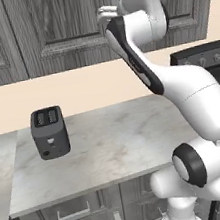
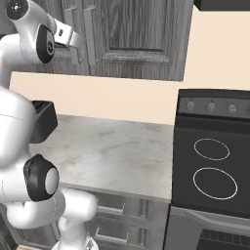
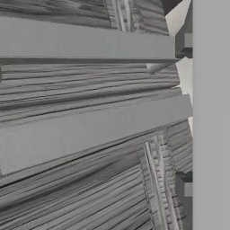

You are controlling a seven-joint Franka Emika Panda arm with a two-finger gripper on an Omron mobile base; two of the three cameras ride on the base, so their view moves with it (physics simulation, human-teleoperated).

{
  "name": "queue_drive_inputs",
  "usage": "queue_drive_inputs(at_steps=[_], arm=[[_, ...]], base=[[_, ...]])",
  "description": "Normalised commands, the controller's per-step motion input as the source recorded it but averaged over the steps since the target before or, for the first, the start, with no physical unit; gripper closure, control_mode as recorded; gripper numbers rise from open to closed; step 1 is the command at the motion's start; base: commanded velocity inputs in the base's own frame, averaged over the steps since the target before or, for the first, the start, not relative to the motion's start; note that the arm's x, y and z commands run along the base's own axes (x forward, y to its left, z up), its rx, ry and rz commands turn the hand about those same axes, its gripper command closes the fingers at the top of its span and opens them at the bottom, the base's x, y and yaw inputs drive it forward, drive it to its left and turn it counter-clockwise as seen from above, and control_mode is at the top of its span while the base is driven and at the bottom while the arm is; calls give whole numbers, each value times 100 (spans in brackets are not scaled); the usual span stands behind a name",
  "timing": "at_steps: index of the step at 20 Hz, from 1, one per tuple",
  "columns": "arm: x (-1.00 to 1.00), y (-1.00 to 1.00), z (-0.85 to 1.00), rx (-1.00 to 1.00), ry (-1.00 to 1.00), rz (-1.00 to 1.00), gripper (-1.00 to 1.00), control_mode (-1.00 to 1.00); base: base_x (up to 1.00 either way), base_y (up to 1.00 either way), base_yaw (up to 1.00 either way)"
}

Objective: Open the cabinet. Pick the sponge and place it next to the sink. Then close the cabinet.

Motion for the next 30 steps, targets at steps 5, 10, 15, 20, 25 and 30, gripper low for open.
queue_drive_inputs(at_steps=[5, 10, 15, 20, 25, 30], arm=[[0, 0, -1, 0, 0, 15, -100, -100], [1, 0, -4, 0, 0, 13, -100, -100], [8, 0, -9, 0, 0, 4, -100, -100], [22, 0, -6, -2, 0, 0, -100, -100], [22, 0, 0, -2, 0, 0, -100, -100], [14, 0, -10, -2, -8, 0, -100, -100]], base=[[0, 0, 0], [0, 0, 0], [0, 0, 0], [0, 0, 0], [0, 0, 0], [0, 0, 0]])
